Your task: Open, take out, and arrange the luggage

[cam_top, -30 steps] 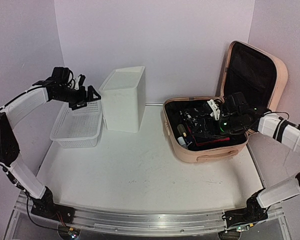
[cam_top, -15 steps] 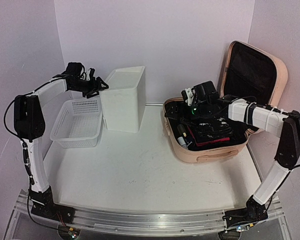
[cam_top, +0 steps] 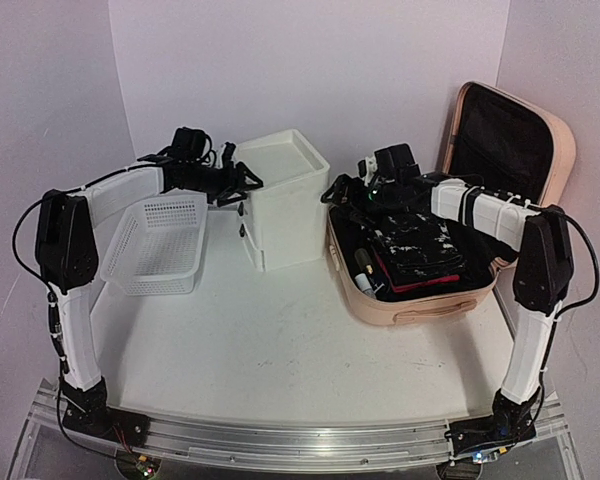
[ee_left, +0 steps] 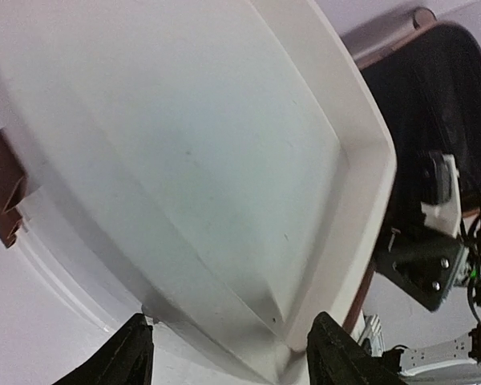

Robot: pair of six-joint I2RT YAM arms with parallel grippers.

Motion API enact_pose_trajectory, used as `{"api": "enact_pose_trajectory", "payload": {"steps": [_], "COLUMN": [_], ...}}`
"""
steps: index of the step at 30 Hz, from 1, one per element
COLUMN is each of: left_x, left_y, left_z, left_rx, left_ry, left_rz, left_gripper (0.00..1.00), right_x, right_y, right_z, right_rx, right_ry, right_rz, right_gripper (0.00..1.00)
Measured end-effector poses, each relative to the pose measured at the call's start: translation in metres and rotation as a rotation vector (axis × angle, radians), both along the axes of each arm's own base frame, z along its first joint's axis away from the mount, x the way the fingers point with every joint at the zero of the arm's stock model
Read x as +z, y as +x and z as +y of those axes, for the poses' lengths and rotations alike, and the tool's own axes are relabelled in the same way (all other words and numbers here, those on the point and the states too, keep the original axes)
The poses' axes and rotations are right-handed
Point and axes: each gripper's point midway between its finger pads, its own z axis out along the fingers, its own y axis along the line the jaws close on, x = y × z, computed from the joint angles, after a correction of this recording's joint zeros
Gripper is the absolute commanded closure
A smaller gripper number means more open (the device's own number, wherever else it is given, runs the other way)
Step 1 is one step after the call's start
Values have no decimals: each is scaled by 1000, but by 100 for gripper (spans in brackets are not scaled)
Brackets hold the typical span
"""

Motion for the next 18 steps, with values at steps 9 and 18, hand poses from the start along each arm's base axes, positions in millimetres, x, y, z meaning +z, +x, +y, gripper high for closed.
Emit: {"api": "enact_pose_trajectory", "payload": {"steps": [9, 18], "left_x": [45, 100], "left_y": [-69, -93], "left_z": [-33, 18], "left_rx": [-109, -33], "left_ry": [25, 172], "left_rz": [-119, -357], "left_gripper": [18, 13], "right_x": [28, 48], "right_y": [26, 43], "right_z": [-24, 14], "right_rx": [-108, -308], "right_ry": [24, 43], "right_rz": [-27, -54], "right_gripper": [2, 2]}}
